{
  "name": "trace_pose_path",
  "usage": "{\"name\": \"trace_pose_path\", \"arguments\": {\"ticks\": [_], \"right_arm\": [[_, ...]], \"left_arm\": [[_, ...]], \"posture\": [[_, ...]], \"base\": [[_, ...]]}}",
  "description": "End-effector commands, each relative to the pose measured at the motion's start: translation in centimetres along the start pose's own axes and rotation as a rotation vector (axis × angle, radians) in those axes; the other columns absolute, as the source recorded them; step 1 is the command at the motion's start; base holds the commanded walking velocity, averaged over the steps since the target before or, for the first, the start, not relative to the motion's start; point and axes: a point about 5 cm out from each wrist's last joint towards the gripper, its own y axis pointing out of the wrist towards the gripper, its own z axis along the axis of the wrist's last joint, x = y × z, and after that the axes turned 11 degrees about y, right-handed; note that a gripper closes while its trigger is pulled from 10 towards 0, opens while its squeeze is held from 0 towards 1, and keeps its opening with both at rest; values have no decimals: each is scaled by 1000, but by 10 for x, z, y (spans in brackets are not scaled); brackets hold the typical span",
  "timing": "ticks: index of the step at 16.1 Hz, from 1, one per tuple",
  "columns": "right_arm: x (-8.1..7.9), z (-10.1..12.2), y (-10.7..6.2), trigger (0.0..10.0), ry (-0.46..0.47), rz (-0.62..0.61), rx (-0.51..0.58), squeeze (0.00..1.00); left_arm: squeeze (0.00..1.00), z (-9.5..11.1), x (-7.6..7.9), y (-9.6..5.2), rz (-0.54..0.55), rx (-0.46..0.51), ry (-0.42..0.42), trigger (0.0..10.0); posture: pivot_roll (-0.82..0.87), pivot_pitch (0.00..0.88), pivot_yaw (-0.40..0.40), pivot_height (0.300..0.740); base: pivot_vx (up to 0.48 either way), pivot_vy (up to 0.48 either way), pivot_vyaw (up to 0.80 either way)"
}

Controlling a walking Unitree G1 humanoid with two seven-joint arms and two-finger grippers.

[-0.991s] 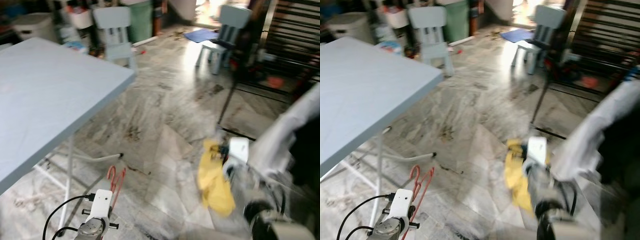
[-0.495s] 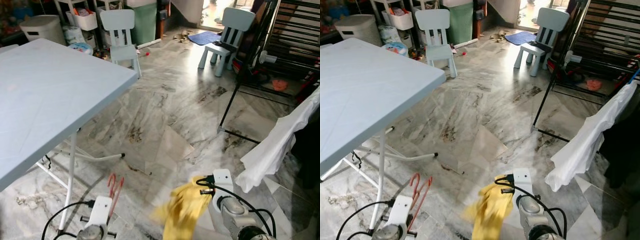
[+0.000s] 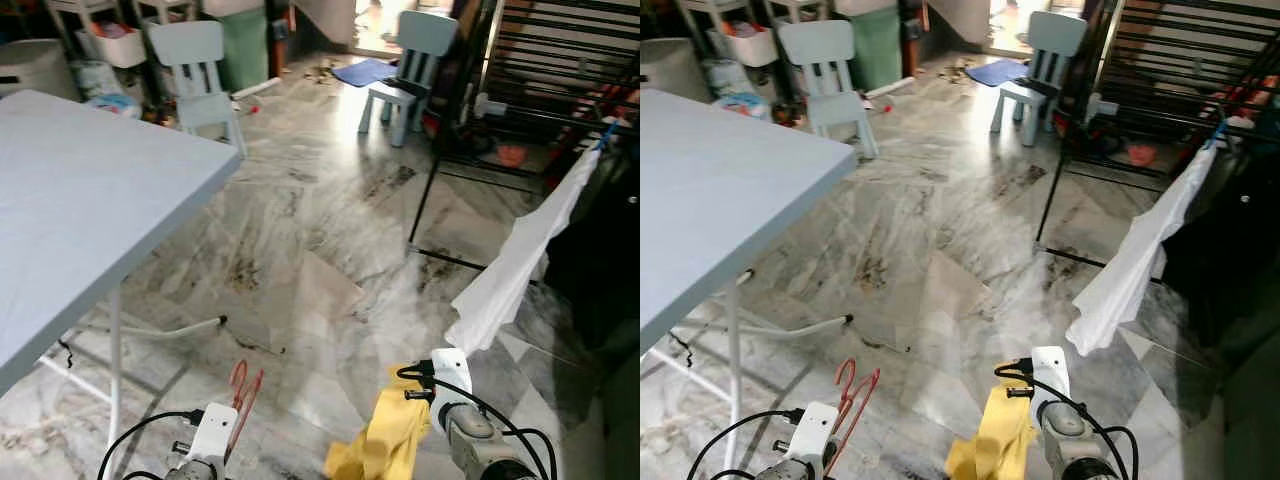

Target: Hang hanger

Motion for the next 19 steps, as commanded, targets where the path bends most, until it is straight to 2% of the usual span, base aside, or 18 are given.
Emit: {"name": "trace_pose_path", "arguments": {"ticks": [1, 7, 9, 15, 19], "right_arm": [[6, 3, 0, 10000, 0, -21, 7, 0], [4, 4, 1, 10000, 12, -22, 8, 0], [4, 3, 0, 10000, 6, -19, 5, 0], [3, 1, 0, 10000, 2, -21, -1, 0], [1, 1, 1, 10000, 1, -20, -4, 0]], "left_arm": [[0, -5, 0, -1, -7, -20, 9, 10000], [0, -11, 3, -2, -24, -28, 22, 10000], [0, -10, 3, -2, -27, -26, 31, 10000], [0, -7, 0, -1, -26, -21, 50, 10000], [0, -7, -2, -1, -24, -14, 48, 10000]], "posture": [[14, 0, 4, 740], [9, 0, 6, 740], [10, 0, 6, 740], [12, 0, 12, 740], [18, 0, 15, 740]], "base": [[0, 0, -800], [-44, 0, -735], [0, 0, 0], [-419, 0, 0], [0, 0, 0]]}}
